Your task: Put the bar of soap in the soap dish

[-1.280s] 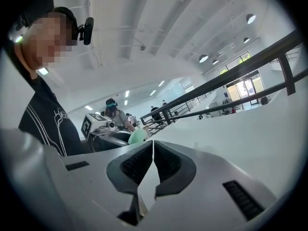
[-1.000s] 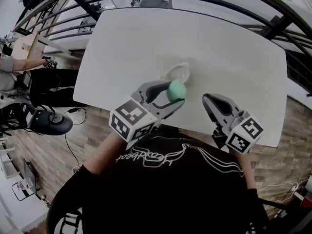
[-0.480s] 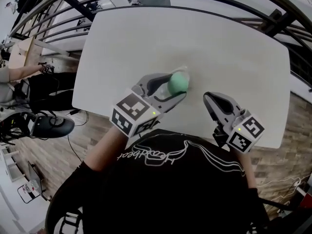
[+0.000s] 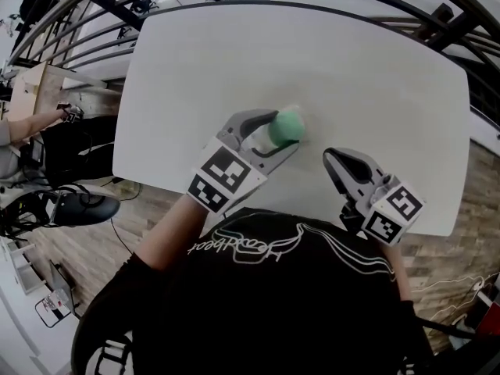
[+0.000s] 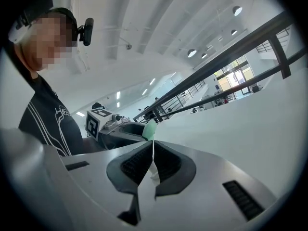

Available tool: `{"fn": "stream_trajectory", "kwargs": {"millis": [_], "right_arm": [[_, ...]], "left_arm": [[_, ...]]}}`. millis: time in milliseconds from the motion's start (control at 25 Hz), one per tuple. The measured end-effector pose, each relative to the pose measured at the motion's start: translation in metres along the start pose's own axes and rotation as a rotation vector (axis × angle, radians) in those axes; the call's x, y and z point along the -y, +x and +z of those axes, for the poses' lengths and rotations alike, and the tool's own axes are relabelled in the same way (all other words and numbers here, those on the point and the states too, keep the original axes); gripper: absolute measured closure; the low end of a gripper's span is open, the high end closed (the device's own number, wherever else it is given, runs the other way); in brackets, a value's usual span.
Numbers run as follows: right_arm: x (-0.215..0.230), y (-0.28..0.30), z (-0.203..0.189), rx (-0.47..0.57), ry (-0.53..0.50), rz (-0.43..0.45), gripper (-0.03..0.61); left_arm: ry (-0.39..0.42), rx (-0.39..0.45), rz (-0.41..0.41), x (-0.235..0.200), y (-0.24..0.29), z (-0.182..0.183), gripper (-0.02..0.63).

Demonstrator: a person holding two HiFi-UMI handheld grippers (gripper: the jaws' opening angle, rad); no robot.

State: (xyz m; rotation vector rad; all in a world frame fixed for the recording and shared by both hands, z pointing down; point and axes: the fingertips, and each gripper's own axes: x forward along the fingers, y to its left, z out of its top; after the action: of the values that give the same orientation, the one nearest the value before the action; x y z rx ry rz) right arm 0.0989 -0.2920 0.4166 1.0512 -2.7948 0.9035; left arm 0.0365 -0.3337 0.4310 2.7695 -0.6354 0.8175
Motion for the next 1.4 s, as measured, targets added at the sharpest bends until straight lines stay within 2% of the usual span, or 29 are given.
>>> {"fn": "stream_trajectory", "kwargs": {"millis": [400, 560, 920, 1400], "right_arm": [[0.010, 0.008, -0.005, -0.012, 0.037, -0.014, 0.561], [0.011, 0.010, -0.011, -0.018, 0.052, -0.018, 0.561], [0.019, 0.009, -0.024, -0.028, 0.081, -0.017, 0.561], [0.023, 0.009, -0.025, -0.031, 0.096, -0.015, 0.561]], "left_arm": [[0.051, -0.100, -0.018, -0.005, 0.023, -0.039, 0.351], [0.049, -0.122, -0.022, -0.005, 0.029, -0.051, 0.351], [0.024, -0.163, -0.010, -0.003, 0.037, -0.069, 0.351], [0.056, -0.223, 0.001, -0.001, 0.039, -0.076, 0.351]]}}
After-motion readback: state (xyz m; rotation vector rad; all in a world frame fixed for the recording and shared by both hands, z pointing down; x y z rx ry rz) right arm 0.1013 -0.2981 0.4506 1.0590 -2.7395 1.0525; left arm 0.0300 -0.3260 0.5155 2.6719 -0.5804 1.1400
